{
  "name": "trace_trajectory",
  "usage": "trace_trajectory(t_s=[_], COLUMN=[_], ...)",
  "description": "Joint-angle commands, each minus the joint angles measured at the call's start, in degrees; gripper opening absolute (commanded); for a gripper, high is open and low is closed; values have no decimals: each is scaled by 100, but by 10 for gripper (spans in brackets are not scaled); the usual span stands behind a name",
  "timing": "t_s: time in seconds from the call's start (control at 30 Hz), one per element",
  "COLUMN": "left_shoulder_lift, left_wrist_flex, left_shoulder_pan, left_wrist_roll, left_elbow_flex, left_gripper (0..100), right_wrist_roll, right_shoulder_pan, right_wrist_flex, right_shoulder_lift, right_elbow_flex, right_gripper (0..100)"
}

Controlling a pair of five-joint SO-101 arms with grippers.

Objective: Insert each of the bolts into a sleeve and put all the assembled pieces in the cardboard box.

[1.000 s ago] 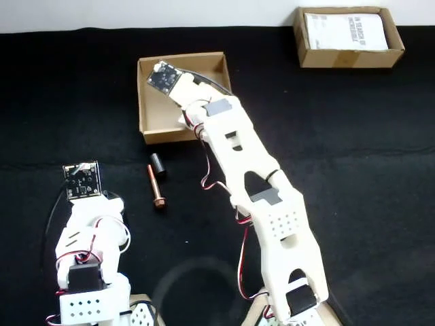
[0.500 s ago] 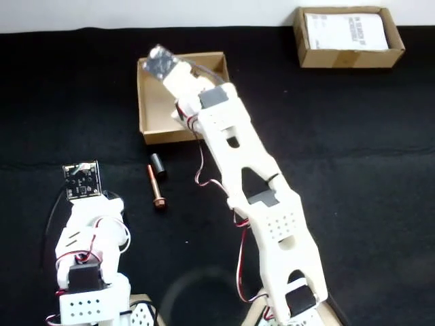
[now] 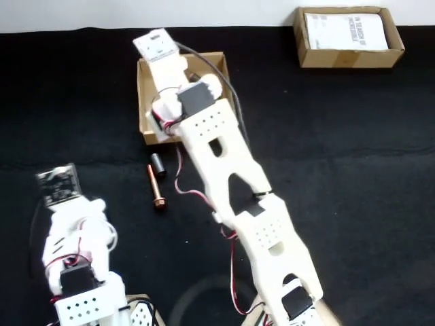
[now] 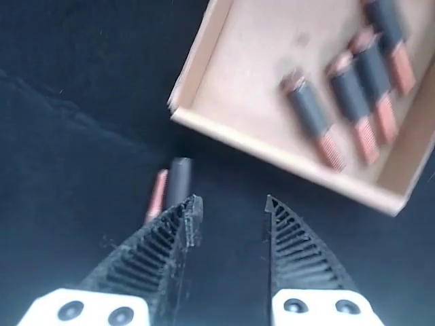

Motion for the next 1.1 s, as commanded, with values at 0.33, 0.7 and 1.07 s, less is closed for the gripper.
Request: trace_trajectory(t_s=[0.33,0.7,1.07], left_shoulder_lift=[-13,-22,-40], left_wrist_flex=[-97,-114,-114], left_shoulder_pan=[-1077,-1077,-1077], left_wrist_roll=[-9,-9,-9], left_elbow_flex=[101,101,101], left_gripper=[13,13,13], right_wrist_roll=[-747,-712,-703], right_shoulder_pan=[-207,-567,-514], right_wrist_flex=[-75,-1015,-1015], right_shoulder_lift=[1024,1675,2316], right_elbow_flex=[-136,-136,-145], right_gripper=[130,130,130])
